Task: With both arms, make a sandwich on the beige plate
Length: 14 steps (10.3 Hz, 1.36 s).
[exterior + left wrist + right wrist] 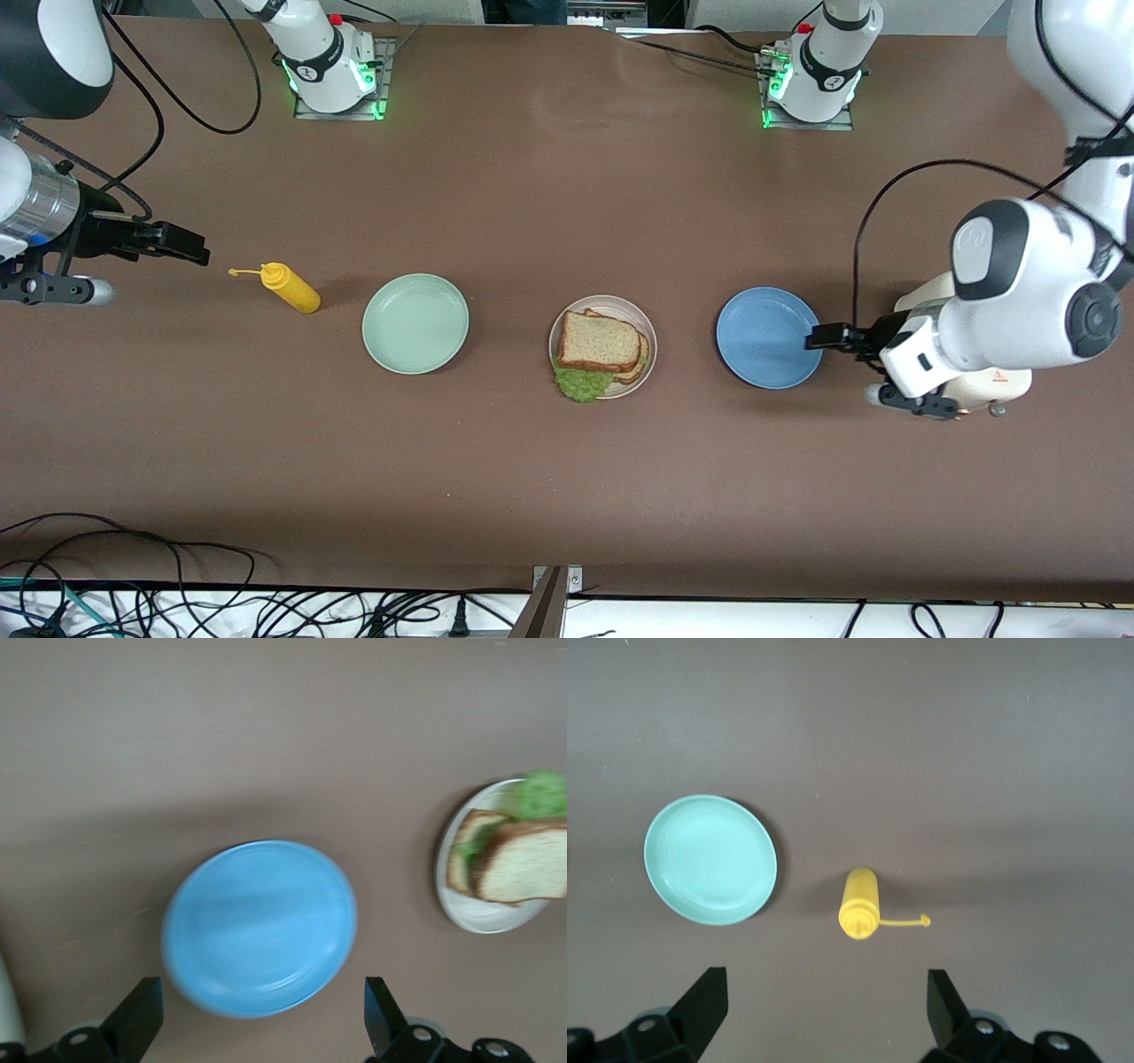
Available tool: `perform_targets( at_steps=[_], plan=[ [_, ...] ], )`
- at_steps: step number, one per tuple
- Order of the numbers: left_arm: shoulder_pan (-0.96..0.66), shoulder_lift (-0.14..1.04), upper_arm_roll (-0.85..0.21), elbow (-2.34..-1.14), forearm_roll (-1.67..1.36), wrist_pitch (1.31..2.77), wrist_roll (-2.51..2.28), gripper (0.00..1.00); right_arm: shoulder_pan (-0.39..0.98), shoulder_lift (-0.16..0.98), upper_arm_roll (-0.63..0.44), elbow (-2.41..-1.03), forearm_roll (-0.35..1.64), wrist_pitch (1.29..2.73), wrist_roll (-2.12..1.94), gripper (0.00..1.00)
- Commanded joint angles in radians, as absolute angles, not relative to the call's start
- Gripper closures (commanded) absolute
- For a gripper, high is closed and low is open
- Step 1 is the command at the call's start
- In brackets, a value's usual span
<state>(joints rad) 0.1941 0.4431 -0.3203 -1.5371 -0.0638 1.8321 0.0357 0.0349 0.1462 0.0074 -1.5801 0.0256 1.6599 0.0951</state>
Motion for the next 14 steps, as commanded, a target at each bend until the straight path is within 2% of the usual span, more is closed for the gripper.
perform_targets(
  at_steps=[1,3,8,12,14],
  plan=[
    [0.137,0.277,-0.246,-1.568,0.044,1.793,-0.003,0.00,0.061,0.074,-0.009,-1.698,0.012,1.760,0.060,0.00],
    [0.008,0.168,-0.114,-1.568,0.044,1.726,-0.005,0.00,0.057,0.075,-0.011,-1.687,0.026,1.704,0.058,0.00],
    [-0.037,0.014,-0.101,-1.638,0.026,1.686,-0.003,0.00,0.058,0.055,-0.031,-1.716,0.011,1.703,-0.031,0.00],
    [-0.046,-0.028,-0.097,-1.634,0.026,1.602,-0.005,0.00,0.066,0.067,-0.032,-1.694,0.020,1.697,-0.038,0.00],
    [-0.034,-0.006,-0.098,-1.635,0.026,1.591,-0.003,0.00,0.071,0.071,-0.029,-1.690,0.012,1.692,-0.028,0.00]
  ],
)
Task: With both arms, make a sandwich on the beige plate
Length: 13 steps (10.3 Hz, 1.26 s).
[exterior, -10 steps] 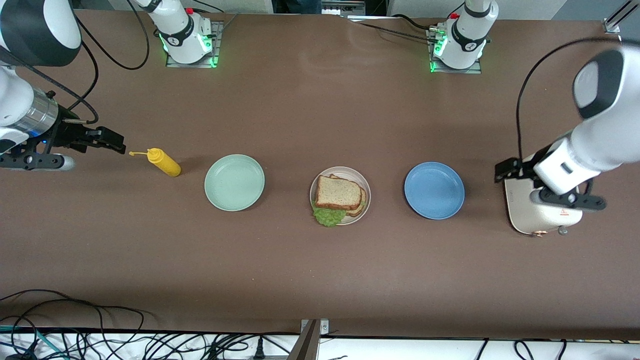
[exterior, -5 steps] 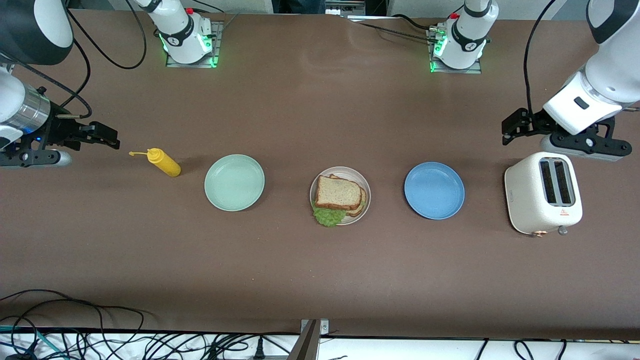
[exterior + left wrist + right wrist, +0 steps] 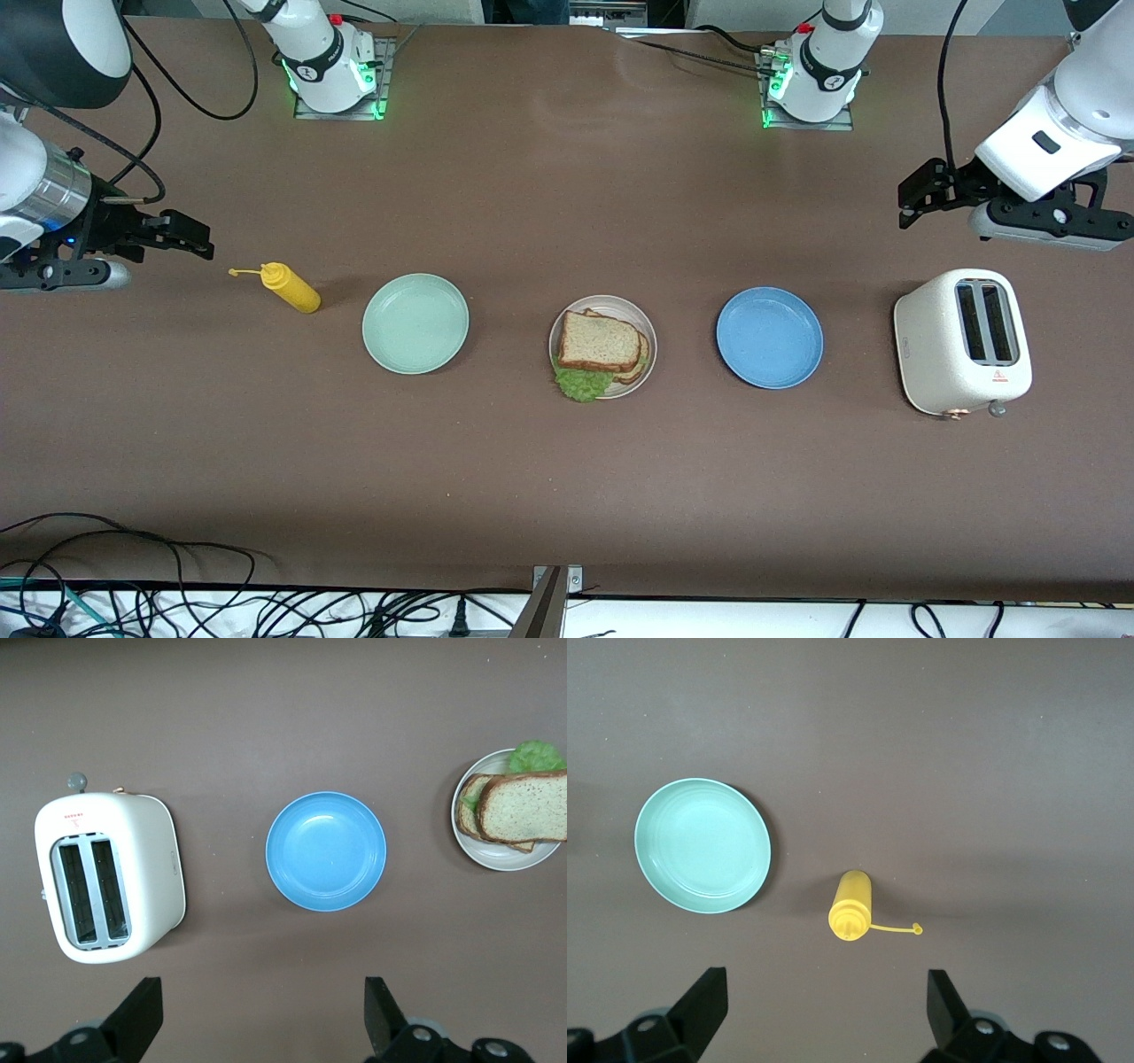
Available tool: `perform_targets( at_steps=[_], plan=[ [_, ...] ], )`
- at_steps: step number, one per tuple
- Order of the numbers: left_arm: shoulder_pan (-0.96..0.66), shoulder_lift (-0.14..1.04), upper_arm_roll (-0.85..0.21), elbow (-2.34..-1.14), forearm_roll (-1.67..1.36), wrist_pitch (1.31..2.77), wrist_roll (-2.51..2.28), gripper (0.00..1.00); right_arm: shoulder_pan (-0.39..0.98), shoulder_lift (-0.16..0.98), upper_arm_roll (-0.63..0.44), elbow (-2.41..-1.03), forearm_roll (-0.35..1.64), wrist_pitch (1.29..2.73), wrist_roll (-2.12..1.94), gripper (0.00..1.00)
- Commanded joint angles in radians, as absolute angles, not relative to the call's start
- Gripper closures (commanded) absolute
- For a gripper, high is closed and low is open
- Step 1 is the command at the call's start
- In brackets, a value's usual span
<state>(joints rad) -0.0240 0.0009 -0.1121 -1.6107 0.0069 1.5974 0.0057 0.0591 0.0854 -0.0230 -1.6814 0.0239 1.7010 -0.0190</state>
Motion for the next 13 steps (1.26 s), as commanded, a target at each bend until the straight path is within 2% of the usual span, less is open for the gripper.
perform_targets(
  at_steps=[1,13],
  plan=[
    [-0.032,0.001,-0.098,-1.631,0.026,1.588,-0.003,0.00,0.071,0.071,-0.029,-1.690,0.012,1.692,-0.026,0.00],
    [-0.008,-0.029,-0.101,-1.643,0.040,1.543,-0.003,0.00,0.072,0.080,-0.031,-1.674,0.012,1.695,-0.029,0.00]
  ],
)
